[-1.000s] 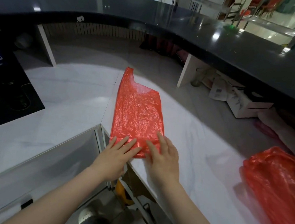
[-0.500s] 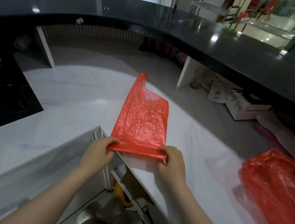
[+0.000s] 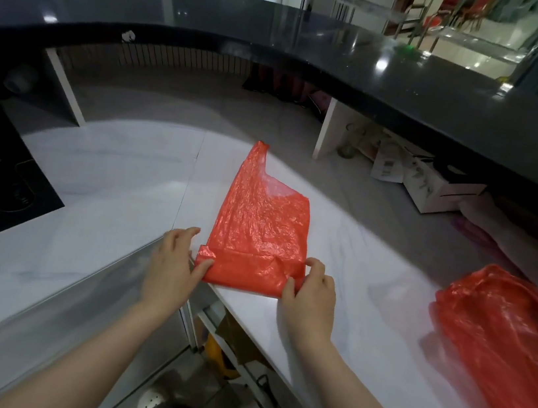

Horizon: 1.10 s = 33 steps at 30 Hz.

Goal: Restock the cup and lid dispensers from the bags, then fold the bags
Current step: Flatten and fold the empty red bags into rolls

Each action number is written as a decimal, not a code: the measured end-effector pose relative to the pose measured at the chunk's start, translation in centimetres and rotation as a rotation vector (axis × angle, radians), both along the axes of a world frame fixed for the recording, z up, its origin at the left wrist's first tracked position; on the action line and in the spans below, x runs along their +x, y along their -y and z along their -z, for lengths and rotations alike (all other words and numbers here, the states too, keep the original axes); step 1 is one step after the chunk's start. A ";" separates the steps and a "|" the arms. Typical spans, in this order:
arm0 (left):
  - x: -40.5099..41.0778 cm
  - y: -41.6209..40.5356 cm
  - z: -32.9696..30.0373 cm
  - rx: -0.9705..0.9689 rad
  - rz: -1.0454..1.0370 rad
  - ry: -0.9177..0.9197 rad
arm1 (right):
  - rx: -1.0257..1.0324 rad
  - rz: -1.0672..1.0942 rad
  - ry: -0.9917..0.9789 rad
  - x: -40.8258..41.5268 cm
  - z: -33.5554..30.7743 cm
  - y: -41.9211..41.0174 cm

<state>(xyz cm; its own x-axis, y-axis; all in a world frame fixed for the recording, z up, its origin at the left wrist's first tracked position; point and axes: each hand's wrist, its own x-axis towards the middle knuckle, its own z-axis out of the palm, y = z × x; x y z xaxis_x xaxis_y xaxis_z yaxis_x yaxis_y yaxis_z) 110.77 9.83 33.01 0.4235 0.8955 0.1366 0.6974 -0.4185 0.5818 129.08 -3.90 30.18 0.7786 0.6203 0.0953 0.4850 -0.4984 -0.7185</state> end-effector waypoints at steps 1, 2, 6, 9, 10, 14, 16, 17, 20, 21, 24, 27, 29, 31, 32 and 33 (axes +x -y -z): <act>0.2 0.1 0.0 0.117 0.074 -0.049 | 0.003 0.001 -0.005 0.0 0.0 -0.1; 0.6 0.3 0.0 0.216 0.191 -0.108 | 0.004 0.001 -0.011 0.0 -0.2 -0.1; 2.3 1.0 0.7 0.278 0.611 -0.498 | -0.082 -0.024 0.159 -0.4 -0.7 -0.1; 2.3 0.8 2.1 0.228 0.608 -0.563 | -0.193 -0.204 0.366 -0.8 -0.8 0.0; 2.2 0.8 2.2 0.223 0.611 -0.564 | -0.250 -0.321 0.398 -0.9 -0.8 0.0; 2.2 0.2 2.0 0.188 0.644 -0.557 | -0.453 -0.521 0.353 -0.2 -0.6 -0.6; 2.3 0.0 1.7 0.169 0.651 -0.573 | -0.482 -0.507 0.341 0.0 -0.8 -0.6; 2.4 -0.1 1.5 0.163 0.653 -0.584 | -0.491 -0.499 0.335 -0.1 -0.8 -0.6; 2.5 -0.1 1.3 0.148 0.667 -0.590 | -0.477 -0.484 0.334 -0.2 -1.0 -0.2; 2.4 -0.1 1.3 0.135 0.675 -0.584 | -0.437 -0.467 0.339 0.0 -1.0 0.1; 1.8 0.0 1.0 0.121 0.719 -0.537 | -0.264 -0.375 0.352 1.0 -1.0 1.9; 1.1 0.4 0.8 0.249 0.746 -0.440 | -0.151 -0.273 0.197 1.6 -0.9 3.2; 0.5 0.5 0.5 0.242 0.748 -0.414 | -0.124 -0.271 0.132 1.7 -1.1 3.3; 0.2 0.3 0.3 0.236 0.739 -0.375 | -0.125 -0.322 0.151 1.6 -1.3 3.3; 0.0 0.2 0.3 0.241 0.731 -0.345 | -0.126 -0.348 0.158 1.7 -1.4 3.3; -0.1 0.1 0.2 0.221 0.714 -0.305 | -0.122 -0.364 0.163 1.8 -1.5 3.4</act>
